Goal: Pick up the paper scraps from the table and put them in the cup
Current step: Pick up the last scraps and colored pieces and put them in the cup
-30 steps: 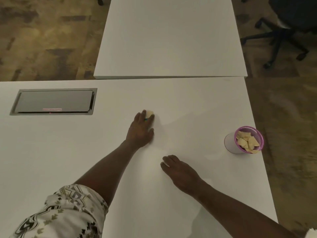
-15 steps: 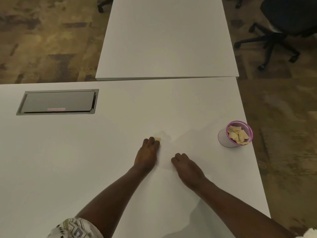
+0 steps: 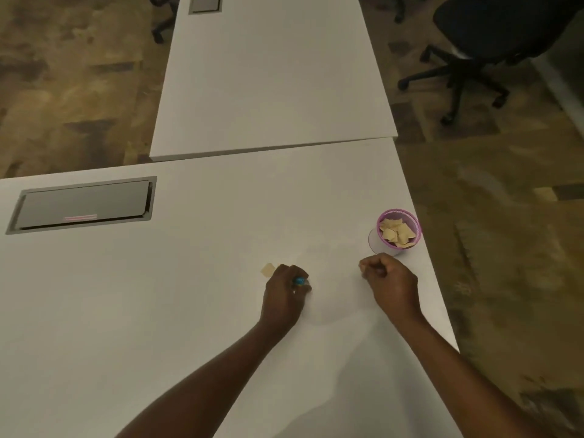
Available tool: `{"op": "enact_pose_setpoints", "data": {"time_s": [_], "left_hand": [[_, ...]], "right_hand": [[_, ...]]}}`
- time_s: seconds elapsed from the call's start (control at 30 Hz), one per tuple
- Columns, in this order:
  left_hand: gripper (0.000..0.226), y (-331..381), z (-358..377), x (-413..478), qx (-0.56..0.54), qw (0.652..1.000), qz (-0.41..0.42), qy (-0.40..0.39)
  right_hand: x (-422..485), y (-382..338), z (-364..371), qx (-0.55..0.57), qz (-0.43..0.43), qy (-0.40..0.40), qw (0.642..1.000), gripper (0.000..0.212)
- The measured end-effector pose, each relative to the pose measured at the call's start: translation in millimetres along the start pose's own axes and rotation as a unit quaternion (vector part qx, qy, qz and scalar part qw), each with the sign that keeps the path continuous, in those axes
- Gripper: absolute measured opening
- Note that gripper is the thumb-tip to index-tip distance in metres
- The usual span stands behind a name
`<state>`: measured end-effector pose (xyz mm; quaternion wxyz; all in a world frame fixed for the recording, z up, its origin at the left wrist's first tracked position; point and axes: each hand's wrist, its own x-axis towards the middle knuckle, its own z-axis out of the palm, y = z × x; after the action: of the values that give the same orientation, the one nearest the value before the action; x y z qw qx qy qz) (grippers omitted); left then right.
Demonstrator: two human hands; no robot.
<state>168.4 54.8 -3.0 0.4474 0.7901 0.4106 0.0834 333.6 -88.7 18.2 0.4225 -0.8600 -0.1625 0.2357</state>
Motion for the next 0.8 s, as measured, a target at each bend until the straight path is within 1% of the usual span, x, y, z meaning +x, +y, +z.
{"op": "enact_pose_setpoints", "data": {"time_s": [0.1, 0.2, 0.33, 0.47, 0.57, 0.67, 0.8], "left_hand": [[0.014, 41.4, 12.3, 10.4, -0.010, 0.998, 0.062, -0.015], [0.016, 85.1, 26.4, 29.8, -0.003, 0.992, 0.118, -0.037], [0.019, 134.5, 50.3, 61.3, 0.034, 0.981, 0.180, -0.066], [0.025, 160.6, 72.6, 85.2, 0.062, 0.978, 0.177, -0.093], [0.028, 164.0, 83.5, 92.6, 0.069, 0.976, 0.167, -0.119], [0.037, 160.2, 87.1, 94.5, 0.081, 0.974, 0.163, -0.132], [0.048, 155.8, 80.0, 93.0, 0.073, 0.966, 0.198, -0.151]], "right_hand": [[16.1, -6.2, -26.5, 0.000, -0.021, 0.051, 0.998, 0.006], [37.3, -11.4, -46.5, -0.023, -0.021, 0.102, 0.994, 0.005], [60.8, -16.5, -60.6, -0.059, -0.018, 0.124, 0.990, 0.007], [74.6, -21.0, -65.2, -0.057, 0.003, 0.109, 0.992, 0.007], [78.7, -19.6, -67.2, -0.064, 0.016, 0.108, 0.992, 0.012], [78.4, -18.8, -69.4, -0.069, 0.029, 0.108, 0.991, 0.019], [76.0, -15.9, -72.7, -0.064, 0.030, 0.108, 0.992, 0.021]]}}
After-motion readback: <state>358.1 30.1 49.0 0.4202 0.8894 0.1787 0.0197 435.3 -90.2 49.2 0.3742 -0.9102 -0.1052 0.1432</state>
